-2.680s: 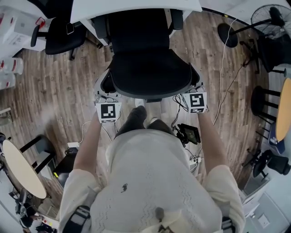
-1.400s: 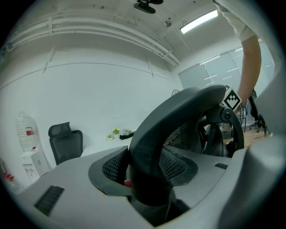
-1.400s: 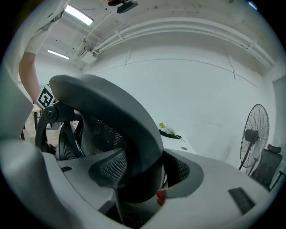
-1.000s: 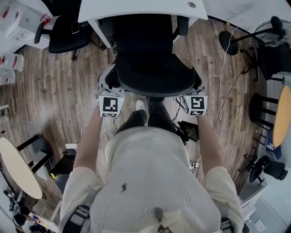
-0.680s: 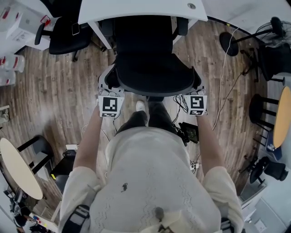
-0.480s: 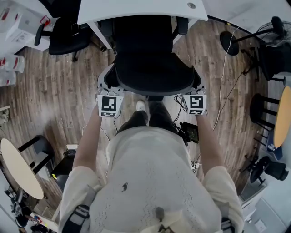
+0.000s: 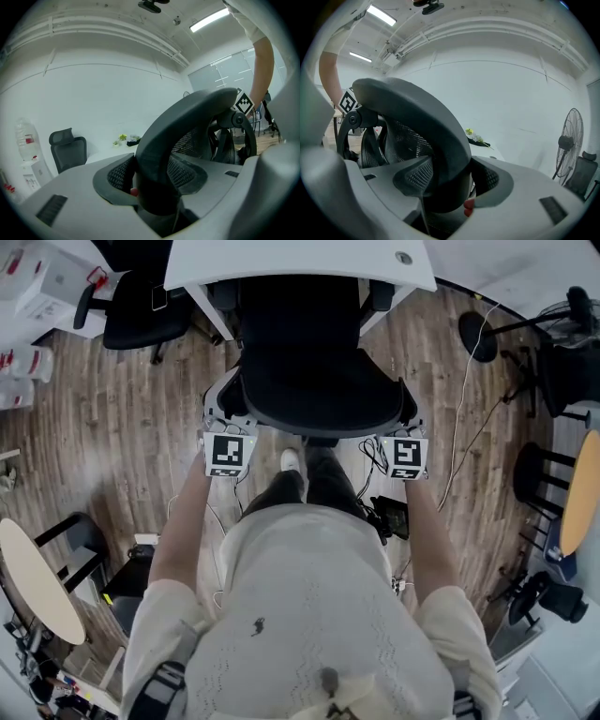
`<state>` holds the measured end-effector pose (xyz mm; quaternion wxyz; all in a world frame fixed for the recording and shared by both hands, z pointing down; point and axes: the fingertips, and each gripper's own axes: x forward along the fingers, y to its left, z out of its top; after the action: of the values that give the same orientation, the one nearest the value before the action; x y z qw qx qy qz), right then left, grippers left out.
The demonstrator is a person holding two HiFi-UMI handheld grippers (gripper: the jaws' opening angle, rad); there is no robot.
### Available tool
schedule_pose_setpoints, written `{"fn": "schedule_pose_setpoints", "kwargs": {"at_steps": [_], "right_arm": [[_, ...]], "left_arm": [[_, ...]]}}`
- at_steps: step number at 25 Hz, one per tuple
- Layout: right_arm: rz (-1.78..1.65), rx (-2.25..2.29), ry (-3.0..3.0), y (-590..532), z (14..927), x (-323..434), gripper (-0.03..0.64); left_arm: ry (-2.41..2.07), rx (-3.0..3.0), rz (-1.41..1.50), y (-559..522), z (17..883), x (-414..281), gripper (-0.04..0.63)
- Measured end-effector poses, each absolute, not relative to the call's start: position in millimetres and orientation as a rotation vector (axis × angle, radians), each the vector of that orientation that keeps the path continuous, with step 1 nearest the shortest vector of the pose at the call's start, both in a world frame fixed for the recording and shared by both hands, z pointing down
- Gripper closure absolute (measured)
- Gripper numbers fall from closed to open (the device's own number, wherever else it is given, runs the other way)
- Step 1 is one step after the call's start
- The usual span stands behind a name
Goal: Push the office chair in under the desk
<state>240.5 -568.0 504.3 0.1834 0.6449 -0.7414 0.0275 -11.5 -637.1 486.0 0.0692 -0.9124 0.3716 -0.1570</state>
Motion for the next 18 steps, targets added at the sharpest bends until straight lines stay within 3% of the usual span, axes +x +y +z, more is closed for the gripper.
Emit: {"fn": "schedule_pose_setpoints", "kwargs": {"at_steps": [18], "right_arm": [[0.067,1.810,-2.103,-606,507,252,0.353]], "left_arm": [[1.134,-2.730,-0.486,-674,489,-1,0.370]]}}
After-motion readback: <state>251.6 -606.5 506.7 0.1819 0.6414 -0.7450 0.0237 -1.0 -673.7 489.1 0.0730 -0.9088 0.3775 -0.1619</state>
